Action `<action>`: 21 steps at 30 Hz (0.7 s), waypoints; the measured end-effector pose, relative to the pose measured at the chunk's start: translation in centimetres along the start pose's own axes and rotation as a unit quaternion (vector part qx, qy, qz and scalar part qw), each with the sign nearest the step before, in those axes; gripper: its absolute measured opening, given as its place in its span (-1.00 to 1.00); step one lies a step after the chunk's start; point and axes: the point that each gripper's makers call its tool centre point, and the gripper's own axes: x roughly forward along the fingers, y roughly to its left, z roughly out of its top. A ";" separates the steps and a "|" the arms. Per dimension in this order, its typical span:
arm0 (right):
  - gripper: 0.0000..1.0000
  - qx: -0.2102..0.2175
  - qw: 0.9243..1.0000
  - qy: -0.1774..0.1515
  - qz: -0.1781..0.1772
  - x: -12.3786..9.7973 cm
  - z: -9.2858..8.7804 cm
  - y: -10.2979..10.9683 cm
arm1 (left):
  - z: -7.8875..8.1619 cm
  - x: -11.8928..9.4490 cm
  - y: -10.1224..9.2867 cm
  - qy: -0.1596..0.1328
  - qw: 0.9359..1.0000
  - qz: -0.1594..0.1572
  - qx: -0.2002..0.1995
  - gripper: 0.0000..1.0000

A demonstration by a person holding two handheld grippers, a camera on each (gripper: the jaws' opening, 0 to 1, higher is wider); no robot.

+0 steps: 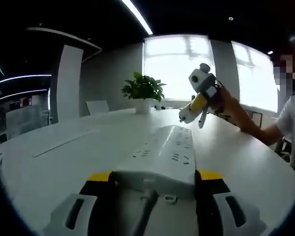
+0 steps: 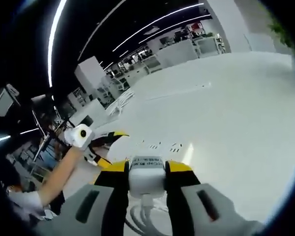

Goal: Straighten the power strip on the desk, plug the charger into it

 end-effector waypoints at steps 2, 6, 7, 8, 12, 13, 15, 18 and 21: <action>-0.44 0.007 1.000 -0.001 0.005 0.0 0.0 0.0 | 0.0 -0.1 0.1 0.000 1.000 -0.002 0.001 0.33; -0.44 0.014 1.000 -0.006 0.002 -0.1 -0.1 -0.1 | 0.0 -0.1 0.0 0.000 1.000 -0.003 0.001 0.33; -0.44 0.019 1.000 -0.011 0.004 -0.2 0.0 -0.1 | 0.0 -0.1 0.0 0.000 1.000 -0.003 0.001 0.33; -0.44 0.026 0.999 -0.011 0.015 -0.3 -0.1 0.2 | 0.0 -0.2 -0.1 0.000 1.000 -0.002 0.001 0.33; -0.44 0.061 0.997 -0.025 0.031 -0.8 0.8 0.0 | 0.0 -0.2 -0.1 0.000 1.000 -0.003 0.001 0.33; -0.44 0.064 0.997 -0.025 0.030 -0.9 0.8 -0.1 | 0.0 -0.2 -0.2 0.000 1.000 -0.004 0.001 0.33; -0.44 0.073 0.997 -0.031 0.019 -1.2 0.9 -0.6 | 0.0 -0.2 -0.2 0.000 1.000 -0.005 0.001 0.33; -0.44 0.084 0.996 -0.031 0.021 -1.5 0.7 -0.7 | 0.0 -0.2 -0.2 0.000 1.000 -0.005 0.001 0.33; -0.44 0.088 0.995 -0.029 0.020 -1.7 0.8 -0.7 | 0.0 -0.2 -0.2 0.000 1.000 -0.004 0.001 0.33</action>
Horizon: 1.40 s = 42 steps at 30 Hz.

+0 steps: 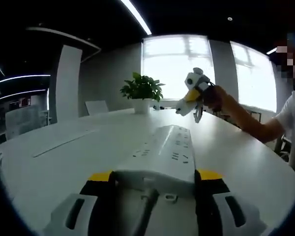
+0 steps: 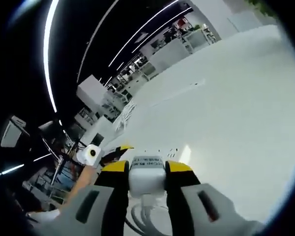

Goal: Straighten the power strip on the desk, plug the charger into it

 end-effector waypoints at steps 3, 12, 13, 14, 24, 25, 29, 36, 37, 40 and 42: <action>-0.44 -0.014 1.000 0.014 -0.021 -0.3 -0.3 0.0 | 0.0 0.0 0.0 0.000 1.000 0.001 0.000 0.33; -0.44 -0.072 0.992 0.056 -0.091 -1.2 -0.3 0.0 | 0.0 -0.1 -0.1 0.000 1.000 0.001 0.000 0.32; -0.44 -0.084 0.989 0.063 -0.101 -1.2 -0.9 0.1 | 0.0 -0.1 0.0 0.000 1.000 0.002 -0.001 0.32; -0.44 -0.089 0.987 0.071 -0.112 -1.2 -1.3 0.0 | 0.0 -0.1 0.0 0.000 1.000 0.002 -0.001 0.32; -0.44 -0.120 0.971 0.132 -0.159 -0.9 -2.0 -1.0 | 0.0 -0.2 0.0 0.001 1.000 0.002 -0.001 0.32; -0.44 -0.120 0.970 0.136 -0.161 -0.9 -1.7 -1.1 | 0.0 -0.2 -0.1 0.001 1.000 0.002 -0.001 0.32; -0.44 -0.127 0.965 0.147 -0.177 -1.1 -1.3 -1.3 | 0.0 -0.2 0.1 0.001 1.000 0.002 -0.001 0.32; -0.44 -0.132 0.958 0.166 -0.194 -0.6 -1.1 -1.3 | 0.0 -0.2 0.0 0.002 1.000 0.003 -0.001 0.32; -0.44 -0.130 0.956 0.174 -0.196 -0.5 -1.2 -1.5 | 0.0 -0.2 0.0 0.002 1.000 0.003 -0.001 0.32; -0.44 -0.132 0.951 0.187 -0.206 -0.4 -1.7 -1.6 | 0.0 -0.2 -0.1 0.002 1.000 0.005 -0.001 0.32; -0.44 -0.134 0.949 0.192 -0.212 -0.4 -1.9 -1.5 | 0.0 -0.2 -0.1 0.002 1.000 0.005 -0.001 0.32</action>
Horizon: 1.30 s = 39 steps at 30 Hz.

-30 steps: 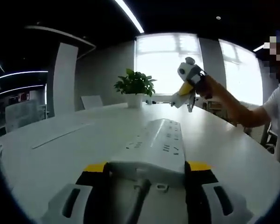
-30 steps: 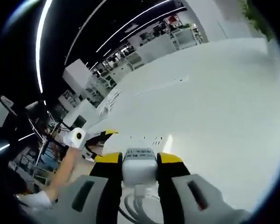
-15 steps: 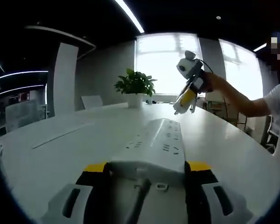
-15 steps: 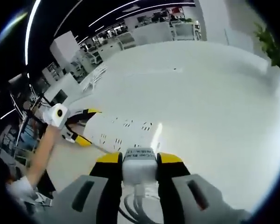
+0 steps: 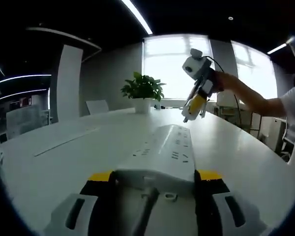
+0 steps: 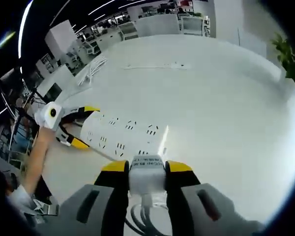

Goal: Straighten the power strip on the desk, plug the charger into it

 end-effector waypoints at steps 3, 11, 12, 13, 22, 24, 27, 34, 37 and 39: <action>-0.44 0.006 1.000 0.011 -0.001 0.2 0.0 0.3 | 0.0 0.0 0.0 0.000 1.000 0.000 0.000 0.32; -0.44 0.008 0.998 0.052 -0.036 1.4 -0.2 0.2 | 0.0 0.0 0.0 0.000 1.000 0.001 0.000 0.32; -0.44 0.008 0.998 0.056 -0.039 1.5 -0.2 0.2 | 0.0 0.0 0.0 0.000 1.000 0.001 0.000 0.32; -0.44 0.013 0.997 0.058 -0.041 1.5 -0.2 0.4 | 0.0 0.0 0.1 0.000 1.000 0.002 0.000 0.32; -0.44 0.036 0.996 0.071 -0.044 2.3 0.5 0.5 | -0.1 0.0 0.1 0.000 1.000 0.002 0.000 0.32; -0.44 0.043 0.995 0.079 -0.052 2.3 0.5 0.4 | 0.0 0.0 0.1 0.000 1.000 0.002 0.000 0.32; -0.44 0.062 0.991 0.102 -0.060 2.4 0.0 0.7 | 0.0 -0.1 0.1 0.000 1.000 0.002 0.000 0.32; -0.44 0.051 0.989 0.110 -0.090 2.7 -0.1 1.2 | -0.2 -0.2 -0.4 0.000 1.000 0.005 0.000 0.32; -0.44 0.051 0.988 0.109 -0.094 2.6 0.3 0.9 | -0.3 -0.3 -0.8 0.000 1.000 0.006 0.000 0.32; -0.44 0.055 0.988 0.109 -0.093 2.6 0.5 0.8 | -0.4 -0.4 -1.1 0.000 1.000 0.006 0.000 0.32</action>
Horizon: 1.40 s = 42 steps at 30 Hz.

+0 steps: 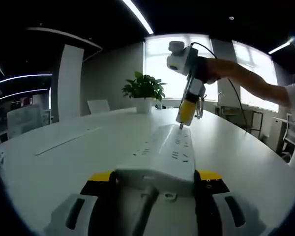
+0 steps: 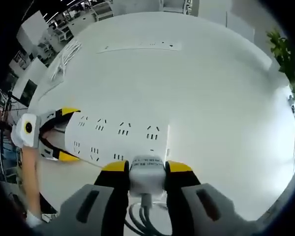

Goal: Straighten the power strip on the desk, plug the charger into it

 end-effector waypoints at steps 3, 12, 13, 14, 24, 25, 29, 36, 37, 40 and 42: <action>-0.44 0.005 1.000 -0.002 -0.004 0.0 0.3 -0.1 | 0.1 0.1 0.3 0.000 1.000 0.000 -0.001 0.32; -0.44 0.053 0.998 -0.001 -0.016 -0.1 0.6 -0.5 | 0.2 0.0 0.7 0.001 1.000 0.005 -0.002 0.31; -0.44 0.058 0.998 0.002 -0.022 -0.1 0.7 -0.5 | 0.2 0.0 0.7 0.001 1.000 0.006 -0.002 0.31; -0.44 0.062 0.998 0.001 -0.029 0.0 0.7 -0.4 | 0.2 0.0 0.8 0.001 1.000 0.005 -0.002 0.31; -0.44 0.050 0.997 0.005 -0.061 0.7 3.3 -1.3 | 0.0 0.0 0.8 0.003 1.000 0.008 -0.005 0.30; -0.44 0.055 0.997 0.003 -0.054 0.8 3.6 -1.4 | 0.0 0.0 0.7 0.003 1.000 0.009 -0.005 0.30; -0.44 0.060 0.997 -0.003 -0.043 1.0 1.7 -0.5 | 0.1 0.1 1.0 0.003 1.000 0.008 -0.005 0.30; -0.43 0.042 0.998 0.001 -0.057 1.2 -1.2 0.6 | 0.2 0.3 1.5 0.003 1.000 0.008 -0.005 0.30; -0.43 0.036 0.998 0.000 -0.055 1.1 -1.6 0.8 | 0.2 0.3 1.5 0.003 1.000 0.008 -0.005 0.30; -0.42 0.037 0.998 0.009 -0.045 1.1 -2.0 0.6 | 0.3 0.3 1.5 0.002 1.000 0.008 -0.005 0.30; -0.42 0.040 0.998 0.025 -0.040 1.3 -1.0 0.0 | 0.3 0.4 1.5 0.002 1.000 0.008 -0.005 0.30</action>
